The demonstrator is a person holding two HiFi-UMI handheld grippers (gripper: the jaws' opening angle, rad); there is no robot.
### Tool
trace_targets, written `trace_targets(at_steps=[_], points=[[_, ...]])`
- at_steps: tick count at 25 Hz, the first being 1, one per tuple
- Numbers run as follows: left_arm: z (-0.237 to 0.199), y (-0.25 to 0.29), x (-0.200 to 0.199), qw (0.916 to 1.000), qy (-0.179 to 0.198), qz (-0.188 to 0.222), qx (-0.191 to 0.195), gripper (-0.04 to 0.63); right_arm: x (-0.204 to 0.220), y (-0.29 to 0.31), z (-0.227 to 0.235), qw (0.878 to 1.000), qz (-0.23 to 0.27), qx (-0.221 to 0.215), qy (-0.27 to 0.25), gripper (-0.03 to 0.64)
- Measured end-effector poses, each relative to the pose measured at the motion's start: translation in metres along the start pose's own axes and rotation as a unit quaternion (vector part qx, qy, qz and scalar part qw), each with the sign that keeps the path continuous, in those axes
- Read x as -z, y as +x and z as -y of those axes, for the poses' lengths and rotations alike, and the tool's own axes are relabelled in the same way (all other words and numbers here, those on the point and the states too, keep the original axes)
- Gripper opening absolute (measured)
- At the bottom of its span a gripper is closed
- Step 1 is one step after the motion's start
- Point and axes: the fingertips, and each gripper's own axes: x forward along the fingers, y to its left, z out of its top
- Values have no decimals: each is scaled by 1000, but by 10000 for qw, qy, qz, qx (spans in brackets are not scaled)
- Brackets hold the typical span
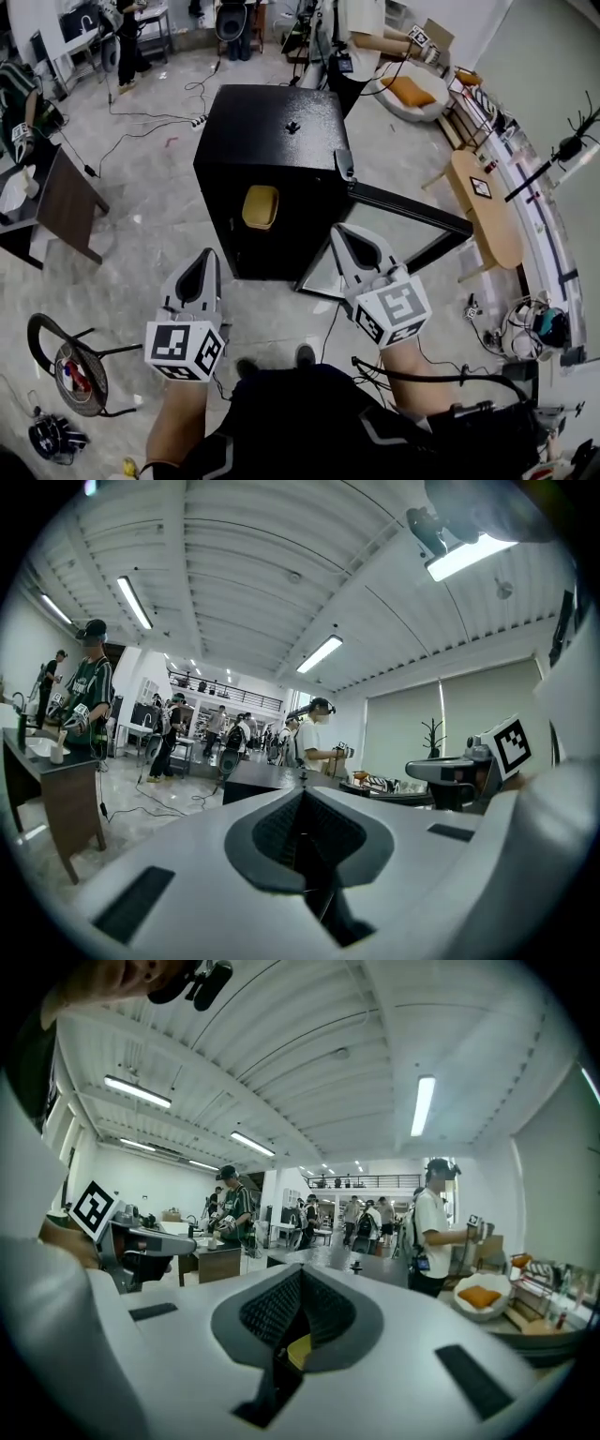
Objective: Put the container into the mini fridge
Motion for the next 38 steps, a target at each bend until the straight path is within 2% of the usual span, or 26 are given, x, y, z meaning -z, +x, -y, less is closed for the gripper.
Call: trace_targets(at_steps=[8, 38], points=[[28, 7, -9, 9999, 145, 22, -10, 8, 4, -10, 20, 9997, 143, -30, 195, 17], [34, 0, -21, 9998, 139, 127, 13, 8, -5, -14, 21, 9995, 235, -69, 206, 17]])
